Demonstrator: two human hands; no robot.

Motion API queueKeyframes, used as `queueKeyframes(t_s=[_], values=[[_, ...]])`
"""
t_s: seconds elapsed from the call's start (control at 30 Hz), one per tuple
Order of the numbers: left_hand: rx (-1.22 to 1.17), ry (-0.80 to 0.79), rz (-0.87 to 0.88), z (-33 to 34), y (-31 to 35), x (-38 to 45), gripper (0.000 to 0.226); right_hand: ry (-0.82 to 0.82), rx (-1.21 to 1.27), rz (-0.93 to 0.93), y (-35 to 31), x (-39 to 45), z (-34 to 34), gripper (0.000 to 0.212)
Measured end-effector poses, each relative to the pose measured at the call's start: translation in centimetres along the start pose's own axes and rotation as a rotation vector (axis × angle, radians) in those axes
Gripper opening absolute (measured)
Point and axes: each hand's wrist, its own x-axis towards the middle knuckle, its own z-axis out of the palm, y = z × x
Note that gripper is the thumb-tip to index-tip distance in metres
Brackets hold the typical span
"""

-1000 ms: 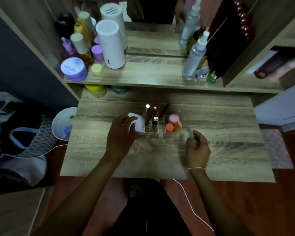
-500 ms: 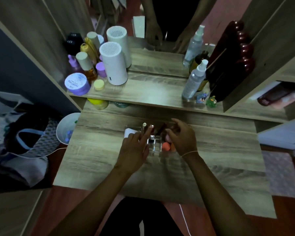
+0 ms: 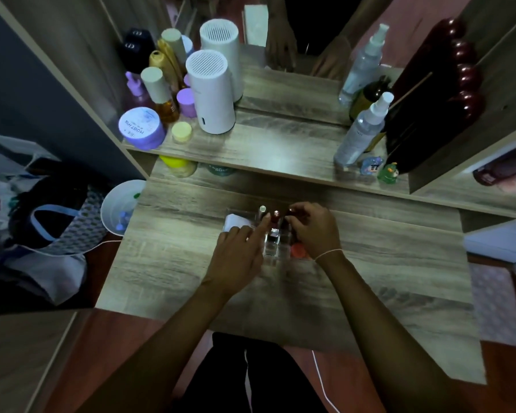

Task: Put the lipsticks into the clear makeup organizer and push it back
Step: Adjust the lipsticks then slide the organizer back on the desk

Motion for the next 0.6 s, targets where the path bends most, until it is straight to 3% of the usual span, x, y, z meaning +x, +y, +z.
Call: queueKeyframes(t_s=[0.6], values=[[-0.083, 0.069, 0.035, 0.2, -0.9, -1.6, 0.064, -0.014, -0.052, -0.043, 0.1, -1.6, 0.3, 0.025]])
